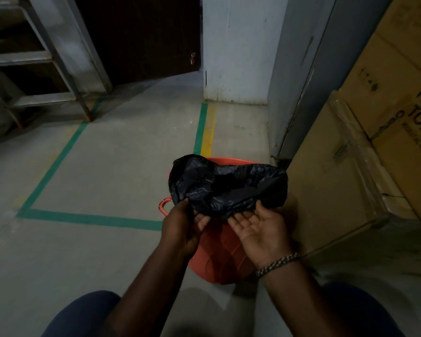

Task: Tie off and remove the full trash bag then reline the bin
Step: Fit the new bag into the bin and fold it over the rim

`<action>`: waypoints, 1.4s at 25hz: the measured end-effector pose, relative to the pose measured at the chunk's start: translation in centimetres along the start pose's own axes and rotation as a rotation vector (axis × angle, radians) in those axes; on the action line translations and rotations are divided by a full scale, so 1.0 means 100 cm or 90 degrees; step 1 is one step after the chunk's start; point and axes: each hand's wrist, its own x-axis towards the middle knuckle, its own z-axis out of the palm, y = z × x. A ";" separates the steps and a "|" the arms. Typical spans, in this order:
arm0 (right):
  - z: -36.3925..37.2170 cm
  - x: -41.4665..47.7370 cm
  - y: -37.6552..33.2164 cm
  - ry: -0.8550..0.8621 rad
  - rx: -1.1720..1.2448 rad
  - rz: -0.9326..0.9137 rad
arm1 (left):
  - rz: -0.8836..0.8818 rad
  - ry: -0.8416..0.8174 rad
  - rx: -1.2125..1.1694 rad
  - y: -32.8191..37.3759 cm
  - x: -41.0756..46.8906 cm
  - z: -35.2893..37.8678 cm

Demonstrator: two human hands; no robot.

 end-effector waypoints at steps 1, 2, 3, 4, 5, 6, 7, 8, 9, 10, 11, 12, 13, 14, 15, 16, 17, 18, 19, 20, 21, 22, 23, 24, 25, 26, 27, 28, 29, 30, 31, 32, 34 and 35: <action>-0.002 0.004 -0.001 -0.009 0.000 -0.002 | -0.009 0.005 0.039 0.003 -0.002 0.001; -0.003 0.008 -0.003 -0.013 -0.004 -0.009 | -0.020 0.009 0.078 0.007 -0.002 0.001; -0.004 0.010 -0.004 -0.011 -0.008 -0.022 | -0.035 0.010 0.116 0.012 -0.002 0.000; -0.004 0.011 -0.004 -0.009 -0.015 -0.033 | -0.051 0.014 0.154 0.016 -0.003 0.000; -0.004 0.012 -0.003 -0.011 -0.023 -0.041 | -0.067 0.016 0.187 0.019 -0.003 -0.001; -0.004 0.013 -0.001 -0.014 -0.033 -0.045 | -0.078 0.017 0.215 0.022 -0.004 -0.002; -0.005 0.013 -0.001 -0.011 -0.039 -0.048 | -0.085 0.020 0.241 0.027 -0.006 -0.003; -0.007 0.016 -0.002 -0.010 -0.043 -0.056 | -0.085 0.024 0.263 0.032 -0.008 -0.004; -0.009 0.018 -0.005 -0.009 -0.047 -0.065 | -0.076 0.030 0.281 0.038 -0.010 -0.006; -0.011 0.021 -0.008 -0.011 -0.051 -0.075 | -0.055 0.036 0.293 0.043 -0.010 -0.008; -0.012 0.024 -0.012 -0.013 -0.053 -0.081 | -0.024 0.044 0.301 0.048 -0.009 -0.011; -0.013 0.027 -0.015 -0.015 -0.057 -0.083 | 0.012 0.056 0.306 0.051 -0.006 -0.013; -0.014 0.028 -0.017 -0.018 -0.062 -0.081 | 0.046 0.073 0.301 0.052 -0.002 -0.015; -0.014 0.030 -0.018 -0.021 -0.068 -0.079 | 0.064 0.088 0.279 0.052 0.001 -0.017; -0.014 0.031 -0.019 -0.022 -0.076 -0.077 | 0.056 0.099 0.231 0.051 0.004 -0.018; -0.014 0.033 -0.020 -0.021 -0.084 -0.080 | 0.027 0.097 0.176 0.050 0.006 -0.019; -0.014 0.035 -0.022 -0.016 -0.088 -0.085 | -0.012 0.077 0.126 0.049 0.007 -0.019; -0.014 0.038 -0.024 -0.010 -0.089 -0.091 | -0.048 0.046 0.085 0.049 0.009 -0.021; -0.013 0.040 -0.027 -0.002 -0.085 -0.098 | -0.077 0.013 0.045 0.050 0.009 -0.023; -0.013 0.041 -0.031 0.007 -0.081 -0.105 | -0.096 -0.018 0.005 0.051 0.010 -0.024; -0.013 0.042 -0.036 0.012 -0.077 -0.110 | -0.104 -0.039 -0.032 0.053 0.011 -0.024; -0.014 0.043 -0.041 0.012 -0.075 -0.115 | -0.104 -0.045 -0.055 0.055 0.013 -0.025; -0.014 0.042 -0.045 0.011 -0.076 -0.116 | -0.098 -0.038 -0.063 0.056 0.016 -0.028; -0.016 0.042 -0.050 0.008 -0.084 -0.113 | -0.090 -0.028 -0.058 0.057 0.020 -0.031; -0.018 0.042 -0.053 0.003 -0.094 -0.107 | -0.084 -0.018 -0.045 0.057 0.023 -0.034; -0.019 0.041 -0.056 -0.002 -0.103 -0.096 | -0.072 -0.007 -0.030 0.056 0.027 -0.035; -0.019 0.040 -0.057 -0.007 -0.113 -0.088 | -0.051 0.005 -0.016 0.054 0.029 -0.036; -0.019 0.040 -0.058 -0.009 -0.123 -0.084 | -0.020 0.028 -0.007 0.051 0.032 -0.036; -0.018 0.039 -0.058 -0.010 -0.133 -0.083 | 0.014 0.060 0.004 0.048 0.033 -0.036; -0.016 0.039 -0.058 -0.012 -0.143 -0.085 | 0.047 0.097 0.022 0.047 0.035 -0.036; -0.013 0.039 -0.059 -0.013 -0.152 -0.089 | 0.075 0.130 0.041 0.046 0.036 -0.037; -0.013 0.040 -0.060 -0.011 -0.157 -0.095 | 0.087 0.151 0.056 0.044 0.036 -0.039; -0.011 0.042 -0.061 -0.003 -0.152 -0.096 | 0.067 0.158 0.068 0.041 0.040 -0.043; -0.010 0.042 -0.062 -0.003 -0.148 -0.097 | 0.045 0.158 0.068 0.038 0.042 -0.045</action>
